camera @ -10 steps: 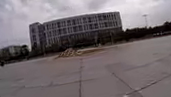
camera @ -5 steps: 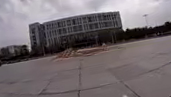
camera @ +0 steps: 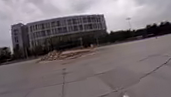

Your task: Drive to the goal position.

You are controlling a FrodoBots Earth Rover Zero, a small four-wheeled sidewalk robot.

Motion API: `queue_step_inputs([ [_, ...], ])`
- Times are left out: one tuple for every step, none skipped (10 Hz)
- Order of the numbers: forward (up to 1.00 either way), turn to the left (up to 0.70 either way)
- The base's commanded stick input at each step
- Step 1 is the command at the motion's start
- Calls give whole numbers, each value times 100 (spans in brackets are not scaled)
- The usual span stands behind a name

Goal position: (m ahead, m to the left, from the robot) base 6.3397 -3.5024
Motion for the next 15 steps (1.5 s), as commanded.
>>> queue_step_inputs([
  [70,-31],
  [70,-16],
  [70,-1],
  [70,0],
  [70,0],
  [70,0],
  [70,0],
  [70,0],
  [70,0],
  [70,0],
  [70,0],
  [70,0],
  [70,0],
  [70,0],
  [70,0],
])
